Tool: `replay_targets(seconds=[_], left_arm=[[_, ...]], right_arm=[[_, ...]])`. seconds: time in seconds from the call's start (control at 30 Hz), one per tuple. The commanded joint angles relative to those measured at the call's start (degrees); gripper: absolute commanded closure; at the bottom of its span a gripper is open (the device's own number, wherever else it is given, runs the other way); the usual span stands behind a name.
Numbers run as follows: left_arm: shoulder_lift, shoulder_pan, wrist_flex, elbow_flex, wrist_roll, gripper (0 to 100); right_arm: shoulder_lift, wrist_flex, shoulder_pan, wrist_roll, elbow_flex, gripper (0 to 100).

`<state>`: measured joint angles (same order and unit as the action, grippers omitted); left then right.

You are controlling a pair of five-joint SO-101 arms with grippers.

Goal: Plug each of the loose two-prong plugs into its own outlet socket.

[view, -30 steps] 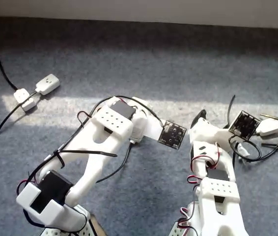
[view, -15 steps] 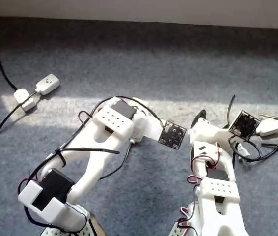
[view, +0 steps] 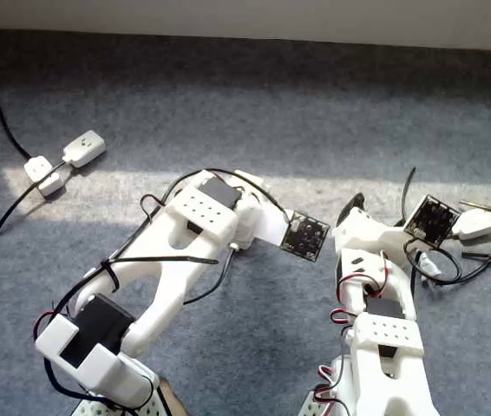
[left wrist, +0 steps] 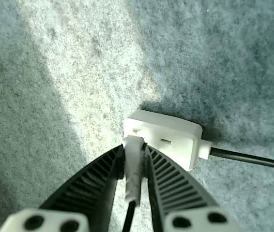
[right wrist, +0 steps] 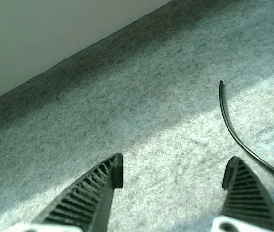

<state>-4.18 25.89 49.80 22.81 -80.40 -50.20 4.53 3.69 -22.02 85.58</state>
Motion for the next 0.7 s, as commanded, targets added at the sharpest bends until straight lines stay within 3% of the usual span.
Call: replay_targets(seconds=[0.0,0.23,0.67], left_arm=[[2.59,-1.63,-0.35,0.04,-21.01,99],[2.86,-1.54,5.80,-0.13,-25.49,99],[2.68,-0.84,6.07,0.22,-25.85,99]], right_arm=[[-0.04,1.19,0.31,-0.18,-0.40,67.4],[-0.04,1.19,0.31,-0.18,-0.40,67.4],[-0.04,1.19,0.40,-0.18,-0.40,67.4]])
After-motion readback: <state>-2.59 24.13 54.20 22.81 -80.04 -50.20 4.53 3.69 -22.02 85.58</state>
